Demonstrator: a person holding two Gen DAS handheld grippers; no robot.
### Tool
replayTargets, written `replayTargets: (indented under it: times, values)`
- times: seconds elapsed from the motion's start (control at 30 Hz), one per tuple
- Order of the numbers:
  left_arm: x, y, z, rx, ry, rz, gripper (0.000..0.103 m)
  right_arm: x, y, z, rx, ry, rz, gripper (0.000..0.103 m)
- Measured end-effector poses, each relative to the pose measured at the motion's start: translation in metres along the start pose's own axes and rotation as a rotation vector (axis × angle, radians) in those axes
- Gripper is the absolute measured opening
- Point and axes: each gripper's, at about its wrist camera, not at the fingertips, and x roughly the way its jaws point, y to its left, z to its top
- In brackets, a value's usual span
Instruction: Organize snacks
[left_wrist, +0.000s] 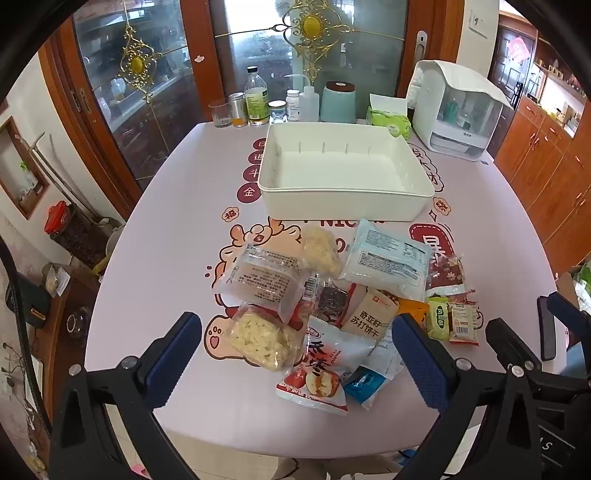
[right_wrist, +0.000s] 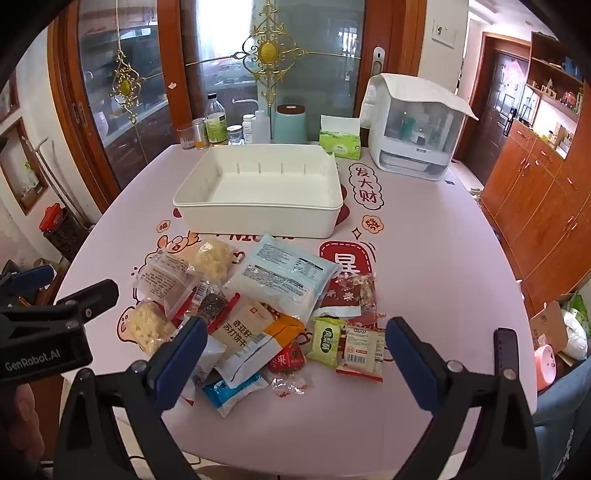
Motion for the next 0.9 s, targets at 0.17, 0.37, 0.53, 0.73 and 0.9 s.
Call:
replayTargets:
  times: [0.17, 0.37, 0.53, 0.73, 0.9]
  values:
    - [0.0, -0.001, 0.0, -0.002, 0.01, -0.013, 0.103, 0.001, -0.002, -0.001, 0.007, 0.003, 0.011, 0.098]
    - [-0.003, -0.004, -0.003, 0.007, -0.003, -0.035, 0.102, -0.003, 0.0, 0.003, 0.005, -0.01, 0.012, 0.098]
    - [-0.001, -0.005, -0.001, 0.01, -0.009, -0.048, 0.1, -0.004, -0.001, 0.005, 0.005, -0.021, 0.016, 0.098]
    - [-0.009, -0.002, 0.001, -0.003, -0.058, -0.053, 0.099, -0.015, -0.01, 0.005, 0.031, -0.039, 0.028, 0.098]
    - [-0.008, 0.002, 0.003, -0.02, -0.073, -0.06, 0.099, -0.012, -0.013, 0.002, 0.049, -0.017, 0.043, 0.098]
